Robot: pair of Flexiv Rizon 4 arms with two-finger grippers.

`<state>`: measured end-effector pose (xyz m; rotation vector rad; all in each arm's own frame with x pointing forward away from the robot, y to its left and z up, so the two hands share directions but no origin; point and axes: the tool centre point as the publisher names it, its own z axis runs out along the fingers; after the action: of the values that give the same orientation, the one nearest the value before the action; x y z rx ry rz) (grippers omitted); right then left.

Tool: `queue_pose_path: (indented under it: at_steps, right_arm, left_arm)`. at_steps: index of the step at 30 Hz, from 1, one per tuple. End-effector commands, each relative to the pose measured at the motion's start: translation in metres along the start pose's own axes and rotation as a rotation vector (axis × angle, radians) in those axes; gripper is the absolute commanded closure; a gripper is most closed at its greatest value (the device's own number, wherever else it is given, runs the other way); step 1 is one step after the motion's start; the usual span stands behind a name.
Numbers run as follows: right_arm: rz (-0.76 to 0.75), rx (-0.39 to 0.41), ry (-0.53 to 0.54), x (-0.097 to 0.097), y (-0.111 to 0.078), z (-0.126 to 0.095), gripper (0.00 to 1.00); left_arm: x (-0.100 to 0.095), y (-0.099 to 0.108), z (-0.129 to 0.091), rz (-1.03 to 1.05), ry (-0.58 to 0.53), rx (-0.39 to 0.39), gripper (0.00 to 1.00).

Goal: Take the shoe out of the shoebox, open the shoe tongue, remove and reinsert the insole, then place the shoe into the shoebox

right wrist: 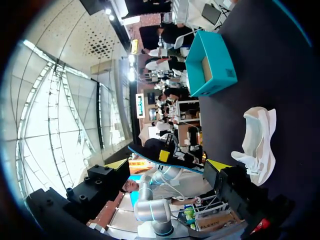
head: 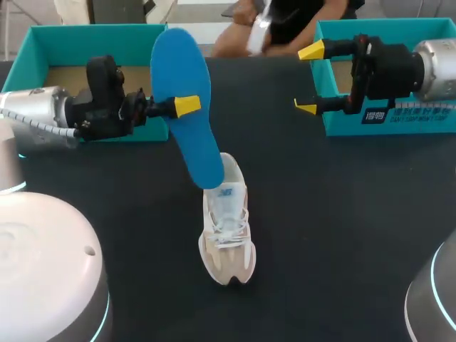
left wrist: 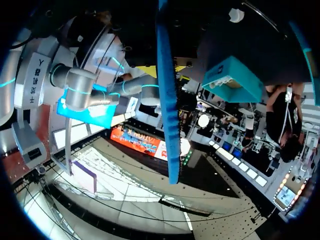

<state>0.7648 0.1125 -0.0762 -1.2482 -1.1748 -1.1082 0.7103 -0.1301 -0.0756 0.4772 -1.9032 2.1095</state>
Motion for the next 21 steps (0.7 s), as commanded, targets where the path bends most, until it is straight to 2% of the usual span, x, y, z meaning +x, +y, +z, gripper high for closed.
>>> queue_pose_path:
  at_steps: [1,17,18,21]
  right_arm:
    - [0.0,-0.001,0.0,0.0,0.0,0.001,0.0]
    - [0.0,-0.001,0.0,0.0,0.0,0.001,0.0]
    - [0.0,-0.001,0.0,0.0,0.0,0.001,0.0]
    - [0.0,-0.001,0.0,0.0,0.0,0.001,0.0]
  left_arm:
    - [0.004,-0.004,0.0,-0.969,-0.09,-0.178,1.0]
    - [0.004,-0.004,0.0,-0.969,-0.09,-0.178,1.0]
    - [0.001,0.0,0.001,-1.017,-0.084,-0.205,1.0]
    - [-0.009,0.006,0.002,-1.072,-0.043,-0.218,1.0]
